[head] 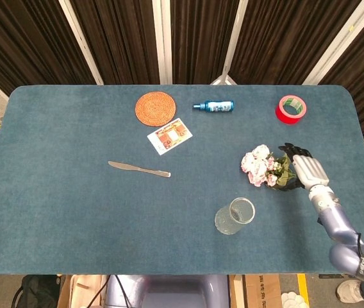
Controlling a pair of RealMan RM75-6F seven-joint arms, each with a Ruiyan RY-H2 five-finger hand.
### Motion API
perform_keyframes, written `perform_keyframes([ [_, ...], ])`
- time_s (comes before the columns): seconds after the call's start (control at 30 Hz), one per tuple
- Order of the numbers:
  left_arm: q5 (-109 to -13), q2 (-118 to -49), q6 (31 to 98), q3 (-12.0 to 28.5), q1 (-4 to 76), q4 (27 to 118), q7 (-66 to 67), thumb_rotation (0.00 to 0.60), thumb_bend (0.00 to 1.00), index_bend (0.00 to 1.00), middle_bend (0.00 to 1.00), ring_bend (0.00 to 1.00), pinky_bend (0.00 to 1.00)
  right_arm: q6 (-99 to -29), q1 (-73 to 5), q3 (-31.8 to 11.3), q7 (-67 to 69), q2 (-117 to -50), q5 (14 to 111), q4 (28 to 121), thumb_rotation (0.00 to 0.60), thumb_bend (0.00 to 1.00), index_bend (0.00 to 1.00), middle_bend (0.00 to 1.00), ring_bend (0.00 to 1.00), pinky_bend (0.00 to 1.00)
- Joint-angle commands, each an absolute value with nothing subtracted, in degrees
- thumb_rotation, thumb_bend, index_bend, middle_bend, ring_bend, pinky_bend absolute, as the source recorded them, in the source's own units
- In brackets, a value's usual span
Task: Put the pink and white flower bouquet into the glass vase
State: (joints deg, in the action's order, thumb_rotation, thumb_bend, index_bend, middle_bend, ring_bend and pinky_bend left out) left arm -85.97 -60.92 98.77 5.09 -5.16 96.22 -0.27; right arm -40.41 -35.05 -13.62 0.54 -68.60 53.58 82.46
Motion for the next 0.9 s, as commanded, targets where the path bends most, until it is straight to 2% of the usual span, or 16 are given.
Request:
perform_keyframes([
  [0.03, -85.9, -61.1, 98.5, 5.1, -5.0, 96.4, 0.4, 0.6, 0.21, 0.08, 0.0, 0.0, 0.05, -38.4, -37.0, -13.2, -1.5, -70.9, 50.7, 80.1, 0.6, 0.09, 0.12, 0.03, 0.0, 0.0],
  [0.47, -85.0, -61.6, 97.6, 5.3, -4.5, 96.9, 2.6, 0.6, 0.21, 0.08, 0.0, 0.0, 0.05, -34.5, -42.2, -11.6, -4.6, -77.4, 44.3, 71.8, 0.6, 0.09, 0.12, 0.04, 0.02, 0.0],
  [0.57, -85.1, -61.7, 97.3, 5.2, -4.3, 97.0, 3.1, 0.6, 0.21, 0.07, 0.0, 0.0, 0.05, -34.8, -43.2, -11.7, -5.2, -78.9, 43.3, 70.4, 0.6, 0.09, 0.14, 0.08, 0.09, 0.0],
  [0.7, -85.0, -61.8, 97.1, 5.2, -4.2, 97.1, 3.5, 0.6, 0.21, 0.07, 0.0, 0.0, 0.05, -35.6, -44.4, -11.6, -6.7, -80.7, 41.7, 68.3, 0.6, 0.09, 0.2, 0.18, 0.2, 0.0],
  [0.8, -84.9, -61.8, 97.1, 5.2, -4.2, 97.1, 3.7, 0.6, 0.21, 0.07, 0.0, 0.0, 0.05, -36.0, -44.9, -11.4, -7.7, -81.5, 40.1, 67.4, 0.6, 0.09, 0.26, 0.22, 0.24, 0.0],
  [0.9, -84.8, -61.8, 97.0, 5.2, -4.2, 97.2, 4.0, 0.6, 0.21, 0.07, 0.0, 0.0, 0.05, -35.1, -45.6, -11.0, -8.5, -82.1, 38.6, 66.3, 0.6, 0.14, 0.33, 0.28, 0.3, 0.0],
])
